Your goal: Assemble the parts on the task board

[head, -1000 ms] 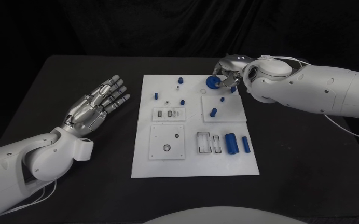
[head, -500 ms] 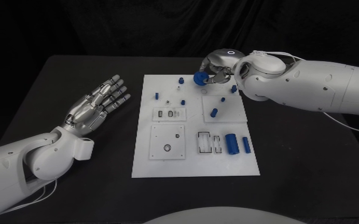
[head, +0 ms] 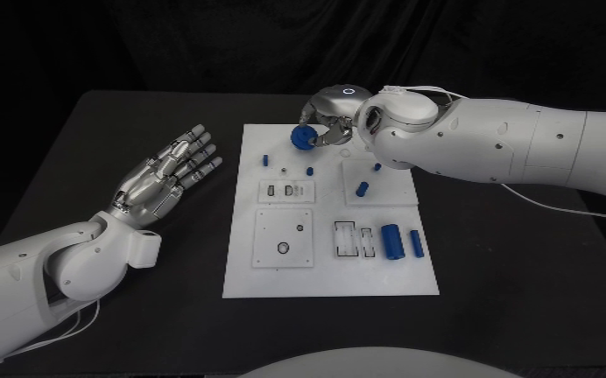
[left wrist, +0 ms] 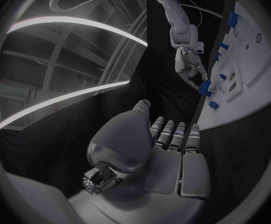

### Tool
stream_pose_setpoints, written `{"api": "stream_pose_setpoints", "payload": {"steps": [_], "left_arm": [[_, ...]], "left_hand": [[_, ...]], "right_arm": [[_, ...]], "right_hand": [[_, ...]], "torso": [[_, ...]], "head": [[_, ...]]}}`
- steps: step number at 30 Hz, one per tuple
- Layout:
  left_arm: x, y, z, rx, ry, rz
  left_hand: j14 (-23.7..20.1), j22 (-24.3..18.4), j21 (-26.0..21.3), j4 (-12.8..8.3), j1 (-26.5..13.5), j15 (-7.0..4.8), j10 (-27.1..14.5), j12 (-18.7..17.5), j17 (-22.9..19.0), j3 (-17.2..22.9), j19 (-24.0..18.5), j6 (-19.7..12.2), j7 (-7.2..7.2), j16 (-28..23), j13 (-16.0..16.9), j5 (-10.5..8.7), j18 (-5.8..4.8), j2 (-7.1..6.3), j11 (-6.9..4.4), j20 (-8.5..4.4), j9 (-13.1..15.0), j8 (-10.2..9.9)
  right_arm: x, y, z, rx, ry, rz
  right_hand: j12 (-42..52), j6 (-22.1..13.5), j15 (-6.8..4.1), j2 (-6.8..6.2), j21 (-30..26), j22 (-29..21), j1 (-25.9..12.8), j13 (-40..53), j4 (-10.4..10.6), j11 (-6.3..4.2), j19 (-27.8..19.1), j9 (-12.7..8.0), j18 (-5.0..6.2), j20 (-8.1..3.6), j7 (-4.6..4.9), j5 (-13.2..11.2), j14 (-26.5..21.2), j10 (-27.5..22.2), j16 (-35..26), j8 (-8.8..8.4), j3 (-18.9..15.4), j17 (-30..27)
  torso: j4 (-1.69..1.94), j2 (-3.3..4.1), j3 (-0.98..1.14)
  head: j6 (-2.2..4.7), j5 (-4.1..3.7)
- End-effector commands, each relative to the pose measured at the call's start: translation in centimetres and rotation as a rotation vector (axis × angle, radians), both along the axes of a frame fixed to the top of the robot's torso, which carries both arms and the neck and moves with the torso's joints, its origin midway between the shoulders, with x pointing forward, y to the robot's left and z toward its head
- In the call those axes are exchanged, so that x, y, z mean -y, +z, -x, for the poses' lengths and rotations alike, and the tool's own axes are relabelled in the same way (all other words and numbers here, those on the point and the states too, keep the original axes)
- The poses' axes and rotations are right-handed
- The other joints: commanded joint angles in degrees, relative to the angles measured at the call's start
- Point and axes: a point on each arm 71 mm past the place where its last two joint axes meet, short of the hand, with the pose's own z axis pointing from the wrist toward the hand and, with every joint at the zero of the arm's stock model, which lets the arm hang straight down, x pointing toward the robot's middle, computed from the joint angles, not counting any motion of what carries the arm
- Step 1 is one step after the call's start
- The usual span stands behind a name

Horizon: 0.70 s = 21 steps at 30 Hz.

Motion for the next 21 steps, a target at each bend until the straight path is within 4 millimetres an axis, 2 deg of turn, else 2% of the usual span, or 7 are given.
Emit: {"api": "stream_pose_setpoints", "payload": {"steps": [1, 3, 5, 14, 17, 20, 21], "left_arm": [[0.1, 0.3, 0.0, 0.028, 0.001, 0.041], [0.2, 0.3, 0.0, 0.027, -0.001, 0.041], [0.2, 0.3, -0.1, 0.027, -0.002, 0.041], [0.4, 0.2, 0.0, 0.023, -0.01, 0.043], [0.4, 0.2, -0.1, 0.022, -0.01, 0.042], [0.4, 0.1, -0.1, 0.021, -0.011, 0.041], [0.4, 0.1, -0.1, 0.02, -0.011, 0.041]], "left_hand": [[0.2, 0.1, 0.2, 0.0, 0.3, 0.28, 0.0, 0.2, 0.1, 0.4, 0.2, -0.1, 0.2, 0.4, 0.1, 0.27, -0.58, 0.03, -0.31, 0.41, 0.1, 0.2], [0.2, 0.1, 0.2, 0.0, 0.3, 0.28, 0.0, 0.2, 0.1, 0.4, 0.2, -0.1, 0.2, 0.4, 0.1, 0.27, -0.58, 0.03, -0.31, 0.41, 0.1, 0.2], [0.2, 0.1, 0.3, -0.1, 0.3, 0.35, -0.1, 0.2, 0.1, 0.5, 0.2, -0.1, 0.17, 0.5, 0.1, 0.27, -0.61, 0.02, -0.28, 0.44, 0.1, 0.2], [0.2, 0.1, 0.2, -0.1, 0.2, 0.39, -0.1, 0.2, 0.1, 0.5, 0.1, -0.2, 0.17, 0.5, 0.1, 0.27, -0.64, 0.02, -0.26, 0.45, 0.0, 0.1], [0.2, 0.1, 0.2, -0.1, 0.2, 0.39, -0.1, 0.2, 0.1, 0.5, 0.1, -0.2, 0.17, 0.5, 0.1, 0.27, -0.64, 0.02, -0.26, 0.45, 0.0, 0.1], [0.2, 0.1, 0.2, -0.1, 0.2, 0.39, -0.1, 0.2, 0.1, 0.5, 0.1, -0.2, 0.17, 0.5, 0.1, 0.27, -0.64, 0.02, -0.26, 0.45, 0.0, 0.1], [0.2, 0.1, 0.2, -0.1, 0.2, 0.39, -0.1, 0.2, 0.1, 0.5, 0.1, -0.2, 0.17, 0.5, 0.1, 0.27, -0.64, 0.02, -0.26, 0.45, 0.0, 0.1]], "right_arm": [[-0.3, -0.7, -0.1, -0.035, 0.018, 0.036], [-0.4, -1.0, -0.2, -0.045, 0.017, 0.043], [-0.5, -1.2, -0.3, -0.052, 0.014, 0.049], [-0.5, -1.7, -0.5, -0.074, 0.0, 0.07], [-0.5, -1.7, -0.5, -0.08, -0.003, 0.076], [-0.4, -1.8, -0.5, -0.086, -0.006, 0.081], [-0.4, -1.8, -0.5, -0.087, -0.007, 0.082]], "right_hand": [[0.2, -0.3, -0.24, 0.05, -0.2, 4.7, -0.7, 15.1, 0.1, -0.01, 0.1, 13.0, -0.14, 0.1, -0.15, 0.2, 6.1, 6.1, 0.2, 10.54, 0.3, 15.1], [0.2, -0.6, -0.18, 0.01, -0.2, 4.7, -0.8, 15.1, 0.1, 0.06, 0.1, 12.9, -0.14, 0.14, -0.07, 0.1, 6.1, 6.1, 0.2, 10.35, 0.4, 15.1], [0.2, -0.8, -0.14, -0.02, -0.3, 4.7, -0.8, 15.1, 0.1, 0.1, 0.1, 12.9, -0.12, 0.17, -0.01, 0.1, 6.1, 6.1, 0.2, 10.21, 0.5, 15.1], [0.2, -2.6, 0.26, -0.34, -0.6, 4.7, -0.9, 15.1, 0.0, 0.57, -0.1, 12.1, -0.08, 0.54, 0.57, -0.3, 6.1, 6.1, 0.2, 8.17, 1.5, 15.1], [0.2, -3.9, 0.46, -0.7, -0.9, 4.6, -1.2, 15.1, 0.1, 0.82, -0.2, 11.2, 0.0, 0.78, 0.8, -0.5, 6.1, 6.1, 0.2, 6.22, 2.2, 15.1], [0.2, -5.8, 0.61, -1.17, -1.5, 4.4, -1.4, 15.1, 0.2, 0.96, -0.6, 10.0, 0.14, 0.95, 0.98, -0.5, 6.1, 6.1, 0.2, 3.41, 3.1, 15.1], [0.2, -8.0, 0.71, -1.58, -1.9, 4.2, -1.5, 15.1, 0.2, 1.02, -0.9, 8.9, 0.25, 1.02, 1.08, -0.5, 6.1, 6.1, 0.2, 1.06, 3.7, 15.1]], "torso": [[0.23, 0.07, -0.02], [0.34, 0.05, -0.04], [0.31, 0.03, -0.01], [-0.14, -0.03, 0.07], [-0.26, -0.04, 0.12], [-0.32, -0.03, 0.16], [-0.3, -0.03, 0.18]], "head": [[-0.02, -0.31], [-0.04, -0.49], [-0.09, -0.51], [-0.56, -0.24], [-0.73, -0.11], [-0.84, -0.02], [-0.88, -0.02]]}}
